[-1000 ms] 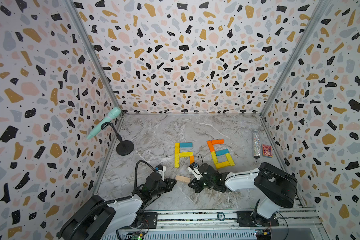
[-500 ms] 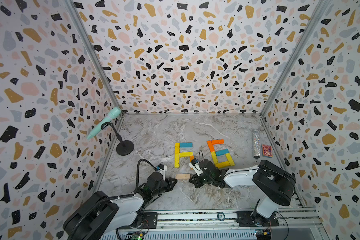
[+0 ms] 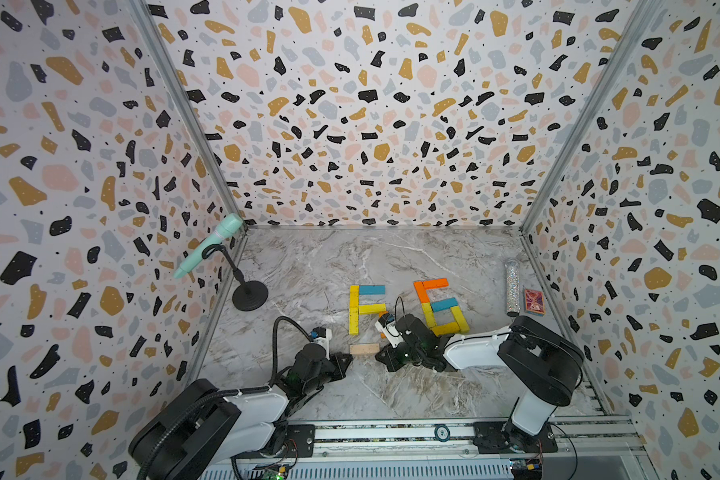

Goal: Assemble the number 6 with building blocks
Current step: Assemble the building block at the center of the board.

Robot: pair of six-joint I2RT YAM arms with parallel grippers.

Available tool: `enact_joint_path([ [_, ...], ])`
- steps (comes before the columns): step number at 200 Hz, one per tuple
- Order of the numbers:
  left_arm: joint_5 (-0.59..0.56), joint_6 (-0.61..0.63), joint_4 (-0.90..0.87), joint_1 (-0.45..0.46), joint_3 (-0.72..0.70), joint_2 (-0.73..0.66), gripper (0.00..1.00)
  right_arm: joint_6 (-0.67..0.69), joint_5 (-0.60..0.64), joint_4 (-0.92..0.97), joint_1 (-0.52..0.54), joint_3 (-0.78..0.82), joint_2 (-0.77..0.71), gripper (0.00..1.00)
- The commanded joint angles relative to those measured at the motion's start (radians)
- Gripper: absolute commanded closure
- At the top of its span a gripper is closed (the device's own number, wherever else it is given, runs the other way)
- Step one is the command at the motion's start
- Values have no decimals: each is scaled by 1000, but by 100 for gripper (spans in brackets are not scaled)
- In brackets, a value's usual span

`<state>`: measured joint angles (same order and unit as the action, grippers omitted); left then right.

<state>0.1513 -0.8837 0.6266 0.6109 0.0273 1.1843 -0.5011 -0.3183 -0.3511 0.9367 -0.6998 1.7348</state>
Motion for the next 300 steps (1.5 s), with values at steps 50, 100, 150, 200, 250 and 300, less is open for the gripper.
enact_joint_path([
  [50, -44, 13, -46, 2, 4, 74, 100, 23, 16, 48, -19, -22, 40, 92],
  [100, -52, 14, -43, 1, 6, 87, 100, 32, 15, 43, -40, -24, 52, 92],
  [150, -61, 21, -46, 1, 14, 103, 100, 42, 4, 47, -41, -38, 68, 91],
  [200, -73, 30, -47, 1, 22, 124, 100, 38, 1, 45, -41, -38, 74, 91],
  [250, -81, 29, -39, 1, 23, 141, 100, 34, 5, 49, -42, -39, 75, 92],
  [300, -86, 37, -25, 2, 31, 172, 100, 27, 14, 44, -44, -35, 70, 91],
])
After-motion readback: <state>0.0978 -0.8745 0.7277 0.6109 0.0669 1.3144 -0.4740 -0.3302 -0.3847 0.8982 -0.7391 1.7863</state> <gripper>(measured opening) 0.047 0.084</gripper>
